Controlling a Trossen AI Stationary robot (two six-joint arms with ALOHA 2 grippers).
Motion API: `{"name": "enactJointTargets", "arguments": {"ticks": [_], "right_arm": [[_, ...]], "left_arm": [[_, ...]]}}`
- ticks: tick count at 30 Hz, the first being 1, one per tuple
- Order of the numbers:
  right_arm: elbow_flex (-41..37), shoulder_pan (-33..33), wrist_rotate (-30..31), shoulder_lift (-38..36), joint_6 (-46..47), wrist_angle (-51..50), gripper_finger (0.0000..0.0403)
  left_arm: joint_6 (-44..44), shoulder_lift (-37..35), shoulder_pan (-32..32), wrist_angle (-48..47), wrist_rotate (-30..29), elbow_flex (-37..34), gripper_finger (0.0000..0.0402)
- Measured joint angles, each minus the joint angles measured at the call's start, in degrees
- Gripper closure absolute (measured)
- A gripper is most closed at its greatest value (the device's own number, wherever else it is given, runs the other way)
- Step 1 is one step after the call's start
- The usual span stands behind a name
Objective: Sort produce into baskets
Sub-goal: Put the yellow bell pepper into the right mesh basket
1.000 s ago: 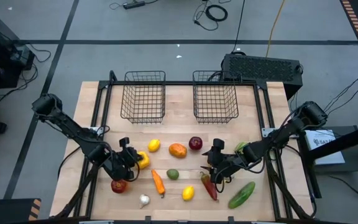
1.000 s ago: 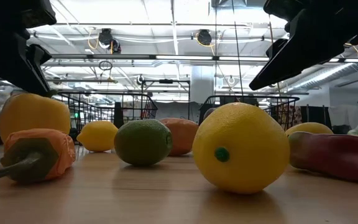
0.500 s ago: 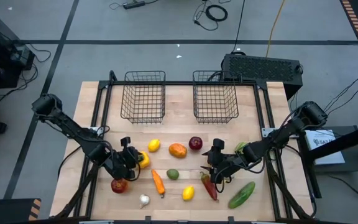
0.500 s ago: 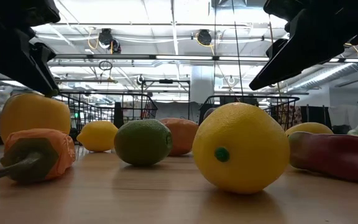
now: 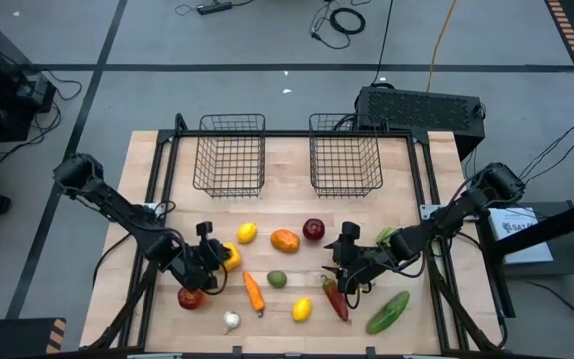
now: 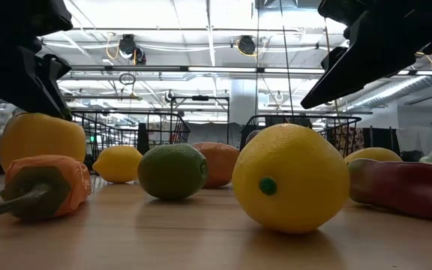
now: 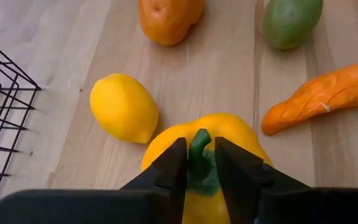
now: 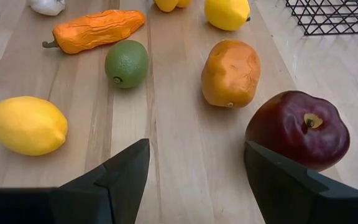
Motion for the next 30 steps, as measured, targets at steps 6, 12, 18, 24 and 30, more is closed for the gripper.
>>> {"name": "enactJointTargets", "arguments": {"ticks": [6,12,18,24,30], "right_arm": [[0.00,0.00,0.00,0.00,0.00,0.02,0.0151],[-0.02,-0.38,0.58,0.13,0.08,3.15,0.0151],[0.00,-0.96,3.93,1.51,-8.26,16.14,0.0150],[0.00,-1.60,3.99,1.53,-19.44,28.17,0.0117],[0.26,-1.91,4.67,1.51,-26.56,34.51,0.0053]], "left_arm": [[2.64,-0.02,0.02,2.27,-1.16,-0.02,0.0371],[3.94,-1.75,0.02,3.13,-3.06,2.82,0.0373],[14.49,-5.08,0.47,7.99,-4.81,8.60,0.0367],[29.98,-6.92,3.06,15.79,-4.63,11.39,0.0367],[38.73,-7.17,8.89,23.79,0.74,11.39,0.0367]]}}
